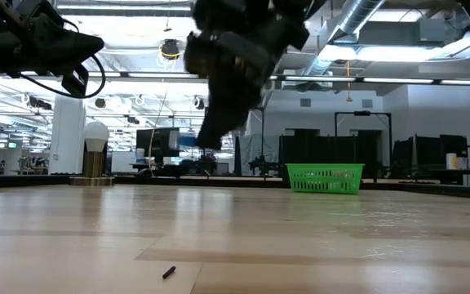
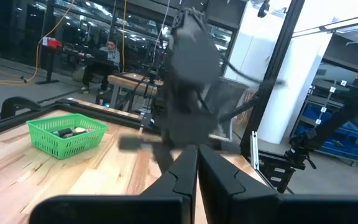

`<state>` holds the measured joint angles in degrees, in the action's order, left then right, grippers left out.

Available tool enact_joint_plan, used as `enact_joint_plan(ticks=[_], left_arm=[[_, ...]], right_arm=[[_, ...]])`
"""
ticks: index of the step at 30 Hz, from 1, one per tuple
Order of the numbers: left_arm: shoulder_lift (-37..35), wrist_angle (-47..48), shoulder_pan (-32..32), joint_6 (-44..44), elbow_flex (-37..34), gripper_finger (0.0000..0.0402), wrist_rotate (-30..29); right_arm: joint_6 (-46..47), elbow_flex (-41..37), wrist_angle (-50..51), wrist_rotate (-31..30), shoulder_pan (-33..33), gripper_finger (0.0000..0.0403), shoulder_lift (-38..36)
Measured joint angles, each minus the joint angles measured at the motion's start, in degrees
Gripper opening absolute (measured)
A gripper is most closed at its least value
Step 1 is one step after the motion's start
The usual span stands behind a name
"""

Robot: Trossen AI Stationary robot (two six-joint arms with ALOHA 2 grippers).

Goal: Pick & Place Nail Polish
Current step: Put the blue nail polish into the green bin

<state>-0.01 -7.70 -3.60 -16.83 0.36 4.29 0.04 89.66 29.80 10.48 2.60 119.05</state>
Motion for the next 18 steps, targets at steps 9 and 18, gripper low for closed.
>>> enact_joint_plan(ticks=[9, 18], left_arm=[[0.00, 0.00, 0.00, 0.01, 0.00, 0.0008, 0.02], [0.00, 0.00, -0.01, 0.01, 0.00, 0.0008, 0.00]], right_arm=[[-2.20, 0.10, 10.29, -6.80, -9.58, 0.0048, -14.05], [-1.63, -0.42, 25.71, -15.61, -22.03, 0.0050, -23.14]])
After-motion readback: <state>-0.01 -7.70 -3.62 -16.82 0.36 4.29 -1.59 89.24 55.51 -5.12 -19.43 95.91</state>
